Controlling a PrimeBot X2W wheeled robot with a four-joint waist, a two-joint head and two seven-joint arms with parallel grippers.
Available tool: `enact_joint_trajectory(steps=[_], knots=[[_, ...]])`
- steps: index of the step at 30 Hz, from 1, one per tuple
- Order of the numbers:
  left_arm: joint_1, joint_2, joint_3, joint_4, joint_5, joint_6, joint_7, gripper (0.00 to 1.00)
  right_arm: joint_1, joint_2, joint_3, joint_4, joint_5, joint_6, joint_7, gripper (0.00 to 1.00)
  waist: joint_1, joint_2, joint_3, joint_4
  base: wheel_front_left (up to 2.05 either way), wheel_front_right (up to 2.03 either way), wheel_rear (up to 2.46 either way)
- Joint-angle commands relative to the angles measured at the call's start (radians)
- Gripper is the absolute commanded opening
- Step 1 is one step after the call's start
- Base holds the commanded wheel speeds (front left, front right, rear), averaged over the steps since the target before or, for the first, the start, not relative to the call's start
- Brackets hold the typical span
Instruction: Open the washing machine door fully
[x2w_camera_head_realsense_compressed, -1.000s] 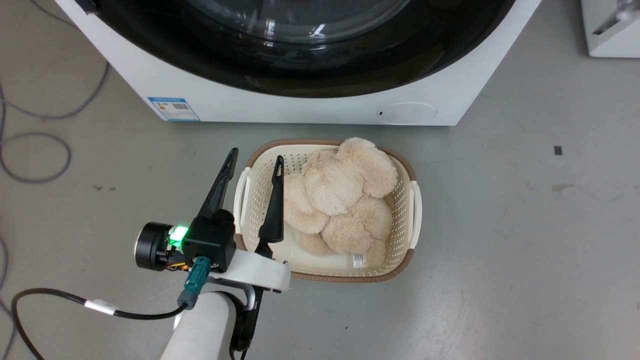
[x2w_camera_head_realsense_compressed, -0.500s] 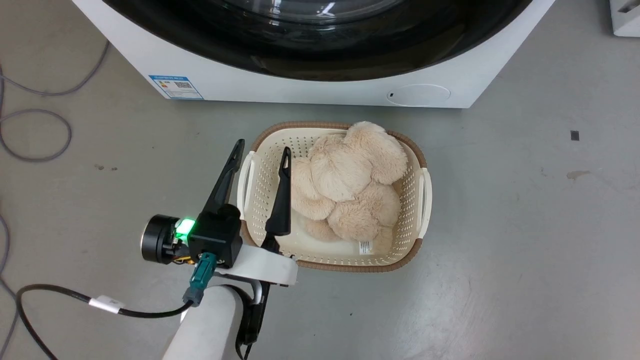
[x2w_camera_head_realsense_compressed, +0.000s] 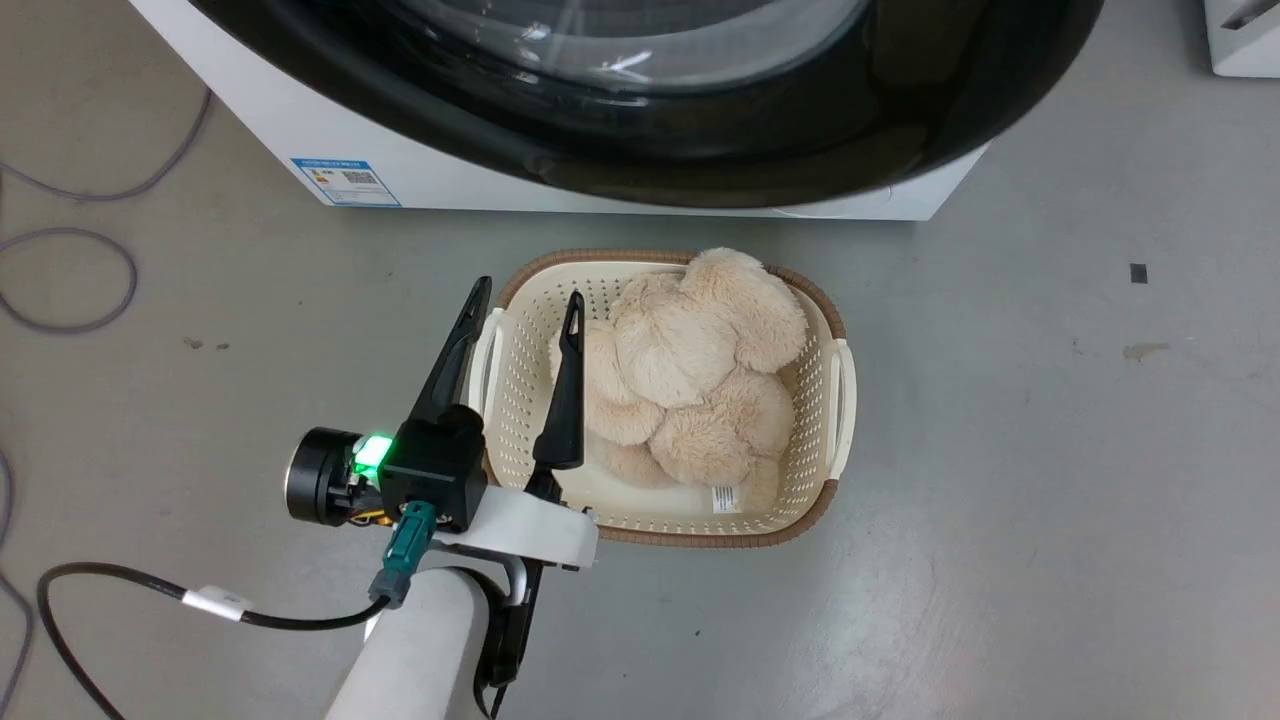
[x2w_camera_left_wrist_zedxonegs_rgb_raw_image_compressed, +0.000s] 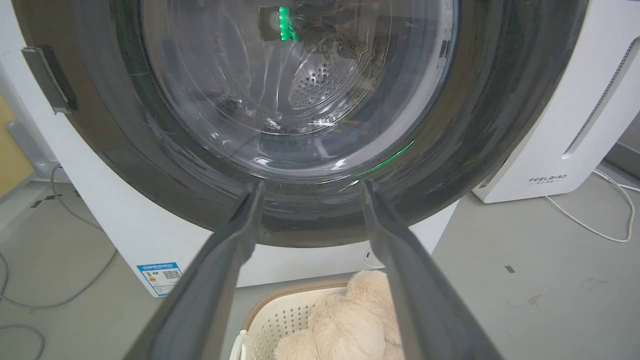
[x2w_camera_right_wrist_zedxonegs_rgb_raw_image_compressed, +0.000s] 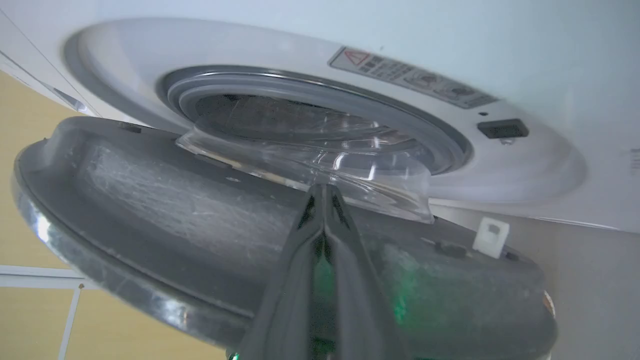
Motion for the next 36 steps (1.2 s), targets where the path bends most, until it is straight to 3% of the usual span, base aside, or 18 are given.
enact_joint_trajectory(steps=[1, 14, 36], knots=[[-0.010, 0.002, -0.002, 0.004, -0.001, 0.003, -0.005, 1.00, 0.032, 0.011, 0.003, -0.012, 0.017, 0.001, 0.024, 0.00, -0.0001, 0.0000, -0.004, -0.002, 0.00, 0.00, 0.00], [0.027, 0.002, 0.004, 0.039, -0.007, -0.002, -0.005, 1.00, 0.221, -0.001, 0.010, -0.138, 0.090, 0.001, 0.202, 0.00, -0.0001, 0.0000, -0.101, -0.008, 0.00, 0.00, 0.00], [0.163, 0.002, 0.039, 0.075, -0.011, -0.014, -0.005, 1.00, 0.588, 0.057, 0.042, -0.330, 0.203, 0.001, 0.265, 0.00, -0.0001, 0.0000, -0.280, 0.009, 0.00, 0.00, 0.00]])
